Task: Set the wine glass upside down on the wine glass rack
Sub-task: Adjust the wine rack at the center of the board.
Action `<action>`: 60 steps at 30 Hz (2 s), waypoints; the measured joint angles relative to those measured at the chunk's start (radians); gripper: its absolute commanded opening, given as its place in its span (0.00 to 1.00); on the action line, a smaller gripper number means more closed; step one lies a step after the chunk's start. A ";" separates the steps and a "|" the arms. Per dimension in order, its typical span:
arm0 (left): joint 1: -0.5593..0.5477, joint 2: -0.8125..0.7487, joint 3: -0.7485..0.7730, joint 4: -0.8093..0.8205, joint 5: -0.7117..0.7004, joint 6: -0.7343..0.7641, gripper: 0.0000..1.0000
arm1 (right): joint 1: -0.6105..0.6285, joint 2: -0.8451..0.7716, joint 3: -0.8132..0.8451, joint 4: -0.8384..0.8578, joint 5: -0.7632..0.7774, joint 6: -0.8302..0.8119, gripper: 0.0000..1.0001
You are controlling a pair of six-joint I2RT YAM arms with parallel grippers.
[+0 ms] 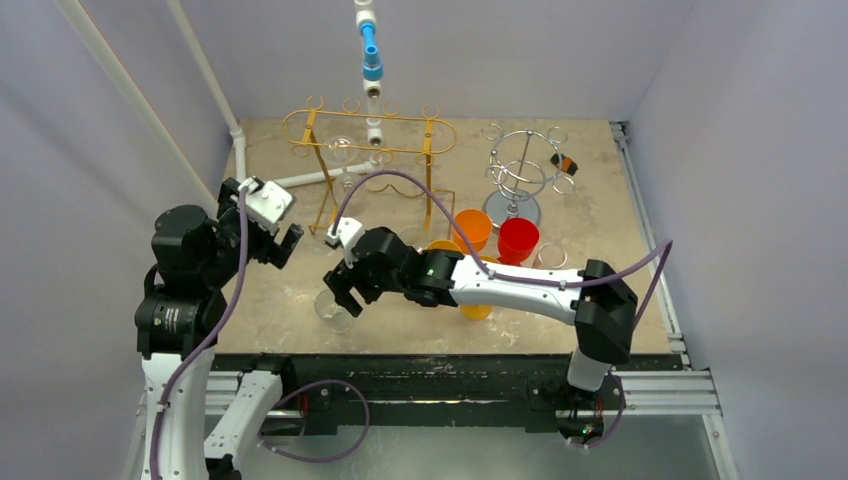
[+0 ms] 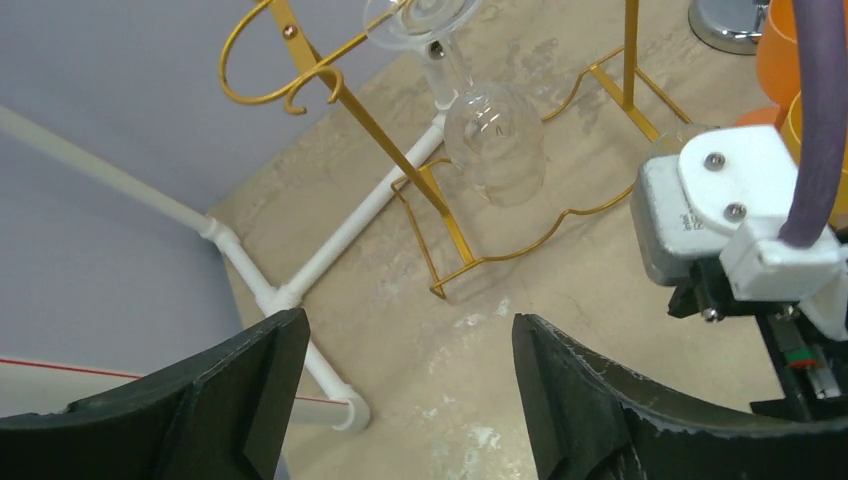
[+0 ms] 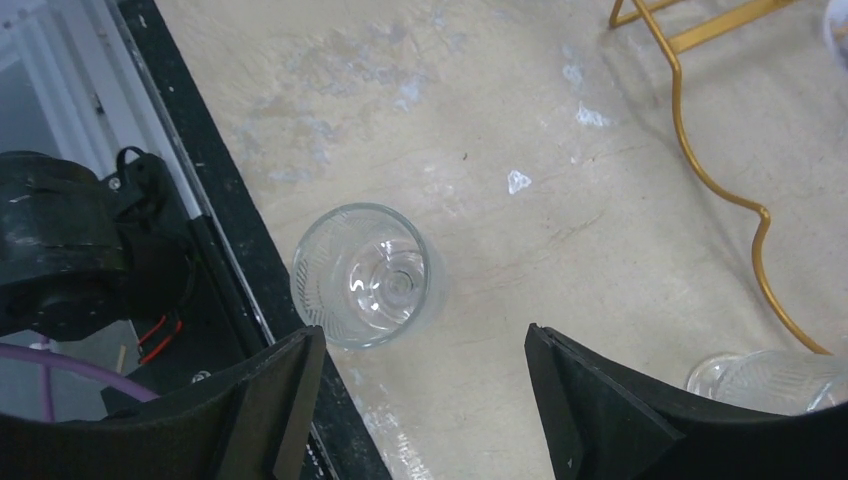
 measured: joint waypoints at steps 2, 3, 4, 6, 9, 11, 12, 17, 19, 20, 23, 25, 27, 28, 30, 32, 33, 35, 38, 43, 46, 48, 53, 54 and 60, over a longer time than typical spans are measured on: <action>0.000 0.010 0.000 -0.020 -0.026 -0.067 0.88 | 0.003 0.028 0.009 -0.010 0.004 0.008 0.83; 0.000 0.013 -0.001 -0.026 -0.040 -0.101 0.90 | 0.005 0.040 0.011 -0.013 0.005 0.014 0.82; 0.000 0.013 -0.001 -0.030 -0.050 -0.127 0.93 | 0.007 0.050 0.012 -0.018 0.005 0.019 0.81; 0.000 0.007 -0.001 -0.033 -0.069 -0.180 0.99 | 0.012 0.071 0.018 -0.023 0.005 0.026 0.80; 0.000 -0.012 0.000 -0.033 -0.085 -0.235 1.00 | 0.020 0.103 0.032 -0.031 0.004 0.037 0.78; 0.000 -0.023 0.000 -0.031 -0.100 -0.267 1.00 | 0.025 0.119 0.037 -0.034 0.005 0.044 0.78; 0.000 -0.024 0.002 -0.031 -0.109 -0.283 1.00 | 0.026 0.127 0.039 -0.036 0.005 0.046 0.78; 0.000 -0.019 0.013 -0.029 -0.135 -0.336 1.00 | 0.026 0.098 0.046 -0.080 0.016 0.051 0.80; 0.000 -0.013 0.015 -0.029 -0.134 -0.346 1.00 | 0.019 0.052 0.050 -0.117 0.024 0.050 0.80; 0.000 -0.009 0.016 -0.029 -0.133 -0.351 1.00 | 0.012 0.020 0.054 -0.137 0.026 0.049 0.80; 0.000 0.006 0.017 -0.034 -0.122 -0.353 1.00 | -0.039 -0.099 0.063 -0.182 0.022 0.052 0.79; 0.000 0.018 0.017 -0.042 -0.106 -0.352 1.00 | -0.103 -0.180 0.063 -0.201 0.021 0.062 0.78; 0.000 0.030 0.017 -0.054 -0.085 -0.343 1.00 | -0.189 -0.258 0.063 -0.216 0.028 0.074 0.76; 0.000 0.035 0.017 -0.061 -0.074 -0.339 1.00 | -0.245 -0.299 0.063 -0.224 0.035 0.082 0.75; 0.000 0.045 0.017 -0.075 -0.052 -0.324 1.00 | -0.332 -0.359 0.063 -0.243 0.060 0.098 0.73; 0.000 0.057 0.017 -0.095 -0.027 -0.311 1.00 | -0.412 -0.404 0.067 -0.269 0.085 0.113 0.73; 0.000 0.063 0.018 -0.106 -0.014 -0.301 1.00 | -0.444 -0.417 0.074 -0.286 0.098 0.119 0.73; 0.000 0.074 0.020 -0.124 0.014 -0.281 1.00 | -0.499 -0.423 0.097 -0.317 0.121 0.122 0.73; 0.000 0.077 0.024 -0.140 0.045 -0.251 1.00 | -0.560 -0.401 0.136 -0.349 0.153 0.117 0.73; 0.000 0.077 0.035 -0.180 0.112 -0.201 1.00 | -0.647 -0.338 0.193 -0.375 0.231 0.099 0.73; 0.000 0.085 0.061 -0.218 0.185 -0.165 0.99 | -0.683 -0.318 0.201 -0.386 0.280 0.084 0.73; 0.000 0.096 0.075 -0.244 0.240 -0.140 0.97 | -0.702 -0.309 0.208 -0.393 0.297 0.076 0.73; 0.000 0.139 0.089 -0.337 0.397 -0.062 0.95 | -0.758 -0.288 0.219 -0.390 0.314 0.059 0.73; 0.000 0.147 0.089 -0.354 0.419 -0.050 0.95 | -0.769 -0.278 0.224 -0.386 0.315 0.055 0.72; 0.000 0.156 0.089 -0.397 0.467 -0.015 0.95 | -0.792 -0.217 0.230 -0.359 0.330 0.041 0.69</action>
